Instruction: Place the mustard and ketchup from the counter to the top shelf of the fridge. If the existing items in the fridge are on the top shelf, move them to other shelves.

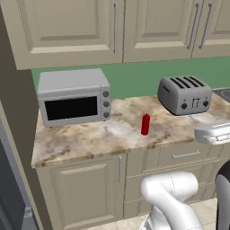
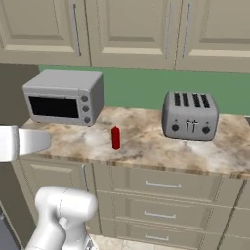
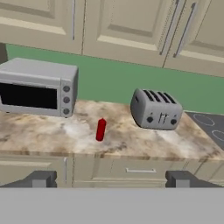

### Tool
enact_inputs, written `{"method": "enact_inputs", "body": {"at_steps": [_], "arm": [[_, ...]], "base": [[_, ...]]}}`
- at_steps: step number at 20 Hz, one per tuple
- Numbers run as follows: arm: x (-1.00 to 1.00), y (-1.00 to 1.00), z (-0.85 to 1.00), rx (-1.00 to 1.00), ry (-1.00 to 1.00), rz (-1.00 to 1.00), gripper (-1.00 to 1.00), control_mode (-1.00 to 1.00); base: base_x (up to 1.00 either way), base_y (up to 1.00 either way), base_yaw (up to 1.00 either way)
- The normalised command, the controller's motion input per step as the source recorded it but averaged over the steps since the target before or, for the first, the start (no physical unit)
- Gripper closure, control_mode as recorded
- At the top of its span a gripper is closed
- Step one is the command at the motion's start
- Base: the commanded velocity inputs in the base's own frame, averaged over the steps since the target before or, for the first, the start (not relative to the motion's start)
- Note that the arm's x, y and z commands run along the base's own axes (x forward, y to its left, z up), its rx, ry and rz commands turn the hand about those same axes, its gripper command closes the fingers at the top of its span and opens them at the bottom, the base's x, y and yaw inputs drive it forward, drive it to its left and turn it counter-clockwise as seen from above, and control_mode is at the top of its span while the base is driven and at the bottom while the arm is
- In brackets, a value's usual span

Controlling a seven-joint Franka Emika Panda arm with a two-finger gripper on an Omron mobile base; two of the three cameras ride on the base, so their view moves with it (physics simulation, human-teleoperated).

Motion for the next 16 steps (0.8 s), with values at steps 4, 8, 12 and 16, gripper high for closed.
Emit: {"method": "enact_inputs", "body": {"at_steps": [4,8,12,16], "arm": [[0.0,0.0,0.0,0.0,0.0,0.0,-1.0,1.0],[0.0,0.0,0.0,0.0,0.0,0.0,-1.0,1.0],[0.0,0.0,0.0,0.0,0.0,0.0,-1.0,1.0],[0.18,-0.4,-0.22,0.0,0.28,0.0,-1.0,-1.0]], "base": [[0.02,-0.12,0.06],[0.0,0.0,0.02],[0.01,-0.05,0.0],[0.0,0.0,0.0]]}}
